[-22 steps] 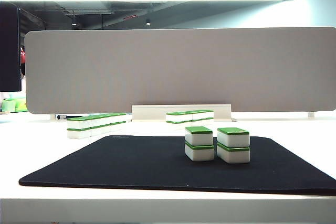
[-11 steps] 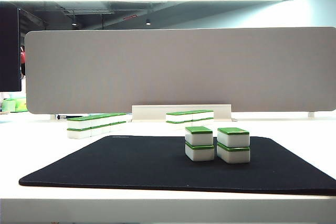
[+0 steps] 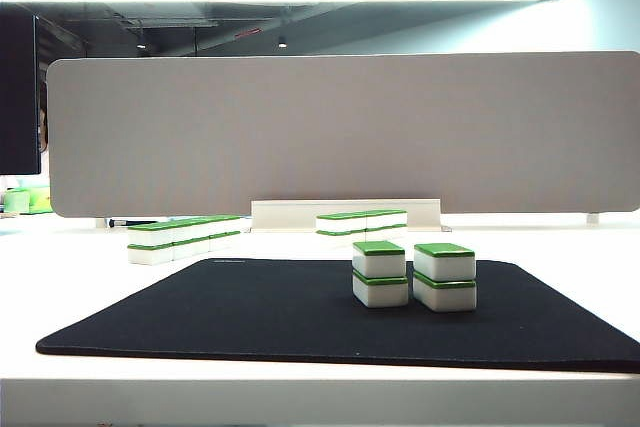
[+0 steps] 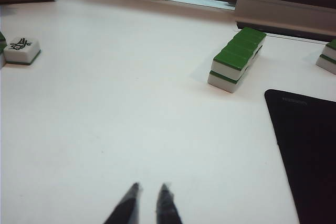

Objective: Take a mahjong tile from the mahjong wall and then place it on the table close to you.

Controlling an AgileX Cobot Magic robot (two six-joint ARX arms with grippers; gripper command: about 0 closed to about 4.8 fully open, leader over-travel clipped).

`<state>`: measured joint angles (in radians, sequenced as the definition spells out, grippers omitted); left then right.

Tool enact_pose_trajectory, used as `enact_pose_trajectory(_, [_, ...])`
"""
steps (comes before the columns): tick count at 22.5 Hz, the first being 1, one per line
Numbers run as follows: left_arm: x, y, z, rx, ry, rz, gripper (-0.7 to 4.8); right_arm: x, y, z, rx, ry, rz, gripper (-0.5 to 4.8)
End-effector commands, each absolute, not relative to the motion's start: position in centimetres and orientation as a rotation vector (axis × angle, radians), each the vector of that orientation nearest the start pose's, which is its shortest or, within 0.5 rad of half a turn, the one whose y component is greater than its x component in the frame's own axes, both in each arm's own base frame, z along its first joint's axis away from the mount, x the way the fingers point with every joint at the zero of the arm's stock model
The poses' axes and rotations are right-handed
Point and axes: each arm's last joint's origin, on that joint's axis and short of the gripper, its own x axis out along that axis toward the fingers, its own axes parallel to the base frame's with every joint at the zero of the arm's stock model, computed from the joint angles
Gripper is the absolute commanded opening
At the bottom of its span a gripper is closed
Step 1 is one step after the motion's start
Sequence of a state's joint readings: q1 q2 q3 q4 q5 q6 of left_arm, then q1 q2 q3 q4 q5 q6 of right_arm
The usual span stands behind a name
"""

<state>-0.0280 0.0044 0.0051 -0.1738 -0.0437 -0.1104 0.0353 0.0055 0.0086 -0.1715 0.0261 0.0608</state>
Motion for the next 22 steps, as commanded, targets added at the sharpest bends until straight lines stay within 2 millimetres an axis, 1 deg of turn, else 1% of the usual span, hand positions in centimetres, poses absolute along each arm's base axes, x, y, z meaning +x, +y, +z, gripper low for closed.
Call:
enact_pose_trajectory(1, [9.59,-0.16,14.75,-0.106,0.184,0.019,0.44,9.57,0.26,14.79,0.014,0.176,0.008,-0.01])
enact_pose_trajectory(4, [9.59,-0.16,14.75,-0.106,0.184,0.019,0.44,9.56,0.26,14.78,-0.015,0.176,0.011,-0.01])
enact_pose_trajectory(22, [9.59,-0.16,14.75,-0.106,0.184,0.019,0.44,9.57,0.27,14.81,-0.013,0.174,0.013,-0.01])
